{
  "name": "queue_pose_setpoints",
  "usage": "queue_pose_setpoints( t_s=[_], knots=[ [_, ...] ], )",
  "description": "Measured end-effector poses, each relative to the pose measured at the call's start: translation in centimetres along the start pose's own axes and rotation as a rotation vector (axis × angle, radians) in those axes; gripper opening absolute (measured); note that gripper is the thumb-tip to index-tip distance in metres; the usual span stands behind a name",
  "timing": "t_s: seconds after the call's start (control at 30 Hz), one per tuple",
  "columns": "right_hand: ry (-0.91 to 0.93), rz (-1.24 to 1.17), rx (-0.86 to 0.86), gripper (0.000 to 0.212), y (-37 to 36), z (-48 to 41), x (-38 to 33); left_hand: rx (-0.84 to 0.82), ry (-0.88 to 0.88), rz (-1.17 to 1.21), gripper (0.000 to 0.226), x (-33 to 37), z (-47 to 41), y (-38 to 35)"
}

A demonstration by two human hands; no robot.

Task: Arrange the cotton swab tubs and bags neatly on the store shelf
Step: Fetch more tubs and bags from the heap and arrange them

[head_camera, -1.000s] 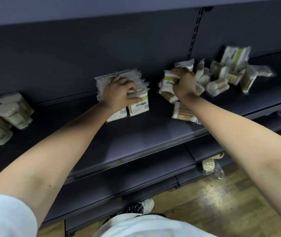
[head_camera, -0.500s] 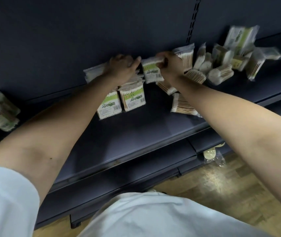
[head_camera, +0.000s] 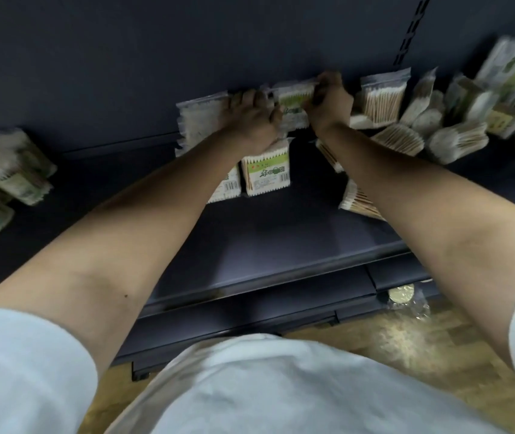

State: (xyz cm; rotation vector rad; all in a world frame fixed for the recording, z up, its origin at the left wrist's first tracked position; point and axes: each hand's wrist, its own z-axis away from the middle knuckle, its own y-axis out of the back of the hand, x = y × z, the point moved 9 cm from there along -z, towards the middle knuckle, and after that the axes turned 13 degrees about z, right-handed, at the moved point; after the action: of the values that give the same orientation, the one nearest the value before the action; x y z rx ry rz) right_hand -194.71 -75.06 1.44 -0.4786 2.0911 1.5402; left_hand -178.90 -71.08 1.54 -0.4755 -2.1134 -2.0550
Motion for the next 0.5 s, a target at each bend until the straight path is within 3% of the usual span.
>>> queue_pose_setpoints(
  t_s=[0.17,0.3,0.4,0.5],
  knots=[
    [0.018,-0.039,-0.008,0.041,0.4,0.0,0.1,-0.012,-0.003,0.001,0.059,0.0,0.2,0.2],
    [0.047,-0.135,0.104,0.041,3.4,0.0,0.3,-0.019,-0.008,0.017,0.059,0.0,0.2,0.1],
    [0.12,-0.059,0.128,0.033,5.3,0.3,0.7,-0.03,-0.006,0.017,0.061,0.0,0.2,0.0],
    [0.243,0.127,0.022,0.03,5.6,1.9,1.0,-0.035,-0.003,0.026,0.061,0.0,0.2,0.0]
  ],
)
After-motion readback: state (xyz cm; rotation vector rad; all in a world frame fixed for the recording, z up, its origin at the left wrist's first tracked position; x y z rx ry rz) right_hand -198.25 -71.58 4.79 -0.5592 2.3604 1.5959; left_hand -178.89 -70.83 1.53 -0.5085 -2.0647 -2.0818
